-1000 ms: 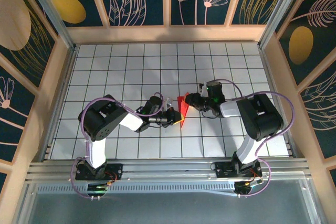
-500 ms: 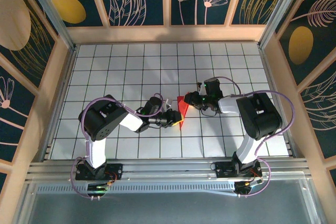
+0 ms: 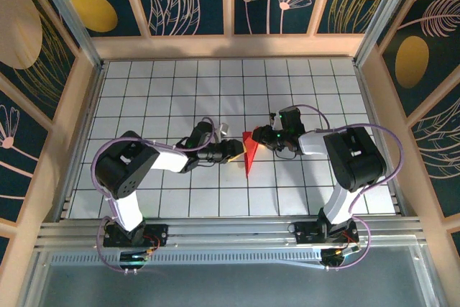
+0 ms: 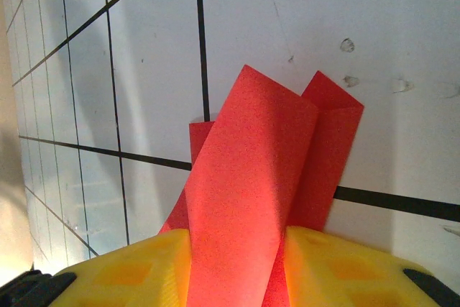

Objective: Fold a paper plane with a square sheet of paper (fold left side to right side)
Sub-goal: Fold the wing for the fifth time at the center of the table.

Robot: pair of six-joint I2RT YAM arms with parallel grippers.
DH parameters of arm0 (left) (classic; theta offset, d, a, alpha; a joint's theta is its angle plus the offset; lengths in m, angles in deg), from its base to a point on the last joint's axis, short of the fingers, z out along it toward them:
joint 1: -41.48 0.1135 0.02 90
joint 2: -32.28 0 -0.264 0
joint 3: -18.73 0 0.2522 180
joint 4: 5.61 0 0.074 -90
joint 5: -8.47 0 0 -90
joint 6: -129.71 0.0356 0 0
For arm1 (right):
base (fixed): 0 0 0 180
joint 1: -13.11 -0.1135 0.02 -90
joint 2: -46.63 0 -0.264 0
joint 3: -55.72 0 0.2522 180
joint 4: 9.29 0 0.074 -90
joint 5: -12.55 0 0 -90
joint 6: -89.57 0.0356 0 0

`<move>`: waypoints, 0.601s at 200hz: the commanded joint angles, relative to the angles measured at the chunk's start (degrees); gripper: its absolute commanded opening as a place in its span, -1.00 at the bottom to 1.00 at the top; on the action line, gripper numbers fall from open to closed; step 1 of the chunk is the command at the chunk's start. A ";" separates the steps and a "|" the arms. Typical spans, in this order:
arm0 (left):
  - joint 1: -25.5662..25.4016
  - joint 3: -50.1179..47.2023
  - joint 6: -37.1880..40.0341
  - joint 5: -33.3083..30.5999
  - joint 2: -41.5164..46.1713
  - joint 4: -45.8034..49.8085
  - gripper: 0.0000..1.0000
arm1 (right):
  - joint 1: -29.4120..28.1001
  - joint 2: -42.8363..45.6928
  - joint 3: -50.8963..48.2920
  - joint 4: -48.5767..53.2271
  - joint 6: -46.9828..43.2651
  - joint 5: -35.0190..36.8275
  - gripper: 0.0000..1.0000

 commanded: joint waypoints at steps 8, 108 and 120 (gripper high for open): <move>0.14 4.57 3.52 0.24 -2.82 3.95 -0.09 | -1.24 -3.51 -0.61 2.34 -2.46 5.56 -0.20; 0.13 10.53 8.01 -3.98 -6.99 12.00 -0.50 | -1.30 -3.14 -0.56 2.87 -2.64 5.78 -0.20; 0.13 10.90 8.27 -4.27 -7.37 12.15 -0.60 | -1.37 -3.18 -0.48 3.11 -2.73 5.81 -0.20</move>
